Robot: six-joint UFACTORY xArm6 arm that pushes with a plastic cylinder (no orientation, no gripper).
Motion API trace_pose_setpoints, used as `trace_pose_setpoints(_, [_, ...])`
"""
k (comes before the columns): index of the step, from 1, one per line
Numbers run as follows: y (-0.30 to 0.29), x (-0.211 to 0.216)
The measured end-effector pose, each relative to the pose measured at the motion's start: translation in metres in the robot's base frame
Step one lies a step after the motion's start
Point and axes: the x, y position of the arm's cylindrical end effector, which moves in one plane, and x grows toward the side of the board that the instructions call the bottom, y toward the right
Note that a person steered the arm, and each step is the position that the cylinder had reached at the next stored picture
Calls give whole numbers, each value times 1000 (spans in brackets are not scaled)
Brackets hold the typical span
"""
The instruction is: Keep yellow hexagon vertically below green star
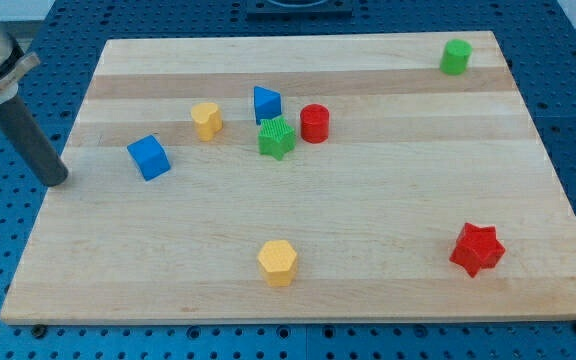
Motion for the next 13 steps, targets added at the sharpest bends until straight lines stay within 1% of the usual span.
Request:
trace_pose_setpoints(1, [42,3])
trace_pose_setpoints(2, [64,-22])
trace_pose_setpoints(3, [106,-16])
trace_pose_setpoints(4, [84,-11])
trace_pose_setpoints(5, [73,60])
trace_pose_setpoints(6, [101,160])
trace_pose_setpoints(8, [117,162])
trace_pose_setpoints(9, [134,162])
trace_pose_setpoints(10, [209,162])
trace_pose_setpoints(11, [241,162])
trace_pose_setpoints(12, [249,140])
trace_pose_setpoints(13, [300,127])
